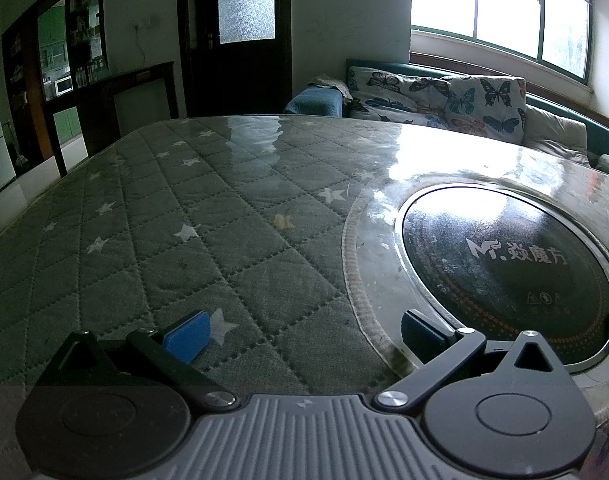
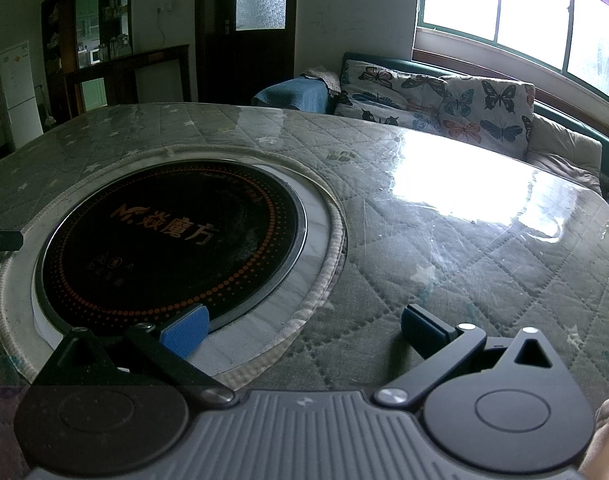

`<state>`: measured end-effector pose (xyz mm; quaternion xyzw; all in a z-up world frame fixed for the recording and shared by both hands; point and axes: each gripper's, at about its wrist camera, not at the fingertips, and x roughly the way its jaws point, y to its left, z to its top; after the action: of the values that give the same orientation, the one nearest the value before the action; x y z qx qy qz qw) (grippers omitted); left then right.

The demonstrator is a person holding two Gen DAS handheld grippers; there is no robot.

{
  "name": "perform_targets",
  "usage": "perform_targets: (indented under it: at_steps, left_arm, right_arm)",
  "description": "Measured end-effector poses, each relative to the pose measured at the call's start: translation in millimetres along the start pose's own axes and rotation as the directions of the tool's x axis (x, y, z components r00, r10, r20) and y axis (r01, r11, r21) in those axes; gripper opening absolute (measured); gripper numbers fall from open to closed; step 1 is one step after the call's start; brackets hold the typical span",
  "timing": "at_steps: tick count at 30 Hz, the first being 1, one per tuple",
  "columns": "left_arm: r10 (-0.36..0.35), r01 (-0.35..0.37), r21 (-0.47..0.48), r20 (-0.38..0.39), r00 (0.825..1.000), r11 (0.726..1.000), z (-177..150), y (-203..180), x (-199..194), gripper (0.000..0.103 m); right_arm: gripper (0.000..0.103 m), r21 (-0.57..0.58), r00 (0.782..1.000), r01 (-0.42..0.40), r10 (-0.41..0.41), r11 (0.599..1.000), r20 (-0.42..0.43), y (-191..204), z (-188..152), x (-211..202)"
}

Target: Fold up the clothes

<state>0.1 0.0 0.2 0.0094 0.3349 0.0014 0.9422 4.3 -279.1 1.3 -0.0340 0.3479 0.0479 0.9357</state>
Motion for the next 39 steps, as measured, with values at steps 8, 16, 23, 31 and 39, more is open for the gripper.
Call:
perform_targets:
  at_steps: [8,16,23,31,39]
  left_arm:
    - [0.0,0.0,0.0,0.0,1.0,1.0,0.5,0.1,-1.4,0.103]
    - [0.0,0.0,0.0,0.0,1.0,1.0,0.6,0.1,-1.8,0.103]
    - [0.0,0.0,0.0,0.0,1.0,1.0,0.6,0.1,-2.0,0.103]
    - [0.0,0.0,0.0,0.0,1.0,1.0,0.8,0.1,-2.7,0.103]
    - [0.001,-0.001,0.001,0.0,1.0,1.0,1.4,-1.9,-2.2,0.103]
  right_arm:
    - [0.103,0.0,1.0,0.0,0.0,1.0,0.0,-0.3,-0.3,-0.3]
    - [0.103,0.0,1.0,0.0,0.0,1.0,0.0,-0.1,-0.4,-0.1]
    - [0.103,0.0,1.0,0.0,0.0,1.0,0.0,0.6,-0.6,-0.2]
    - [0.103,0.001,1.0,-0.002,0.002,1.0,-0.001,-0.2,0.2,0.2]
    - [0.103,0.001,1.0,-0.002,0.002,1.0,-0.001,0.6,1.1,0.0]
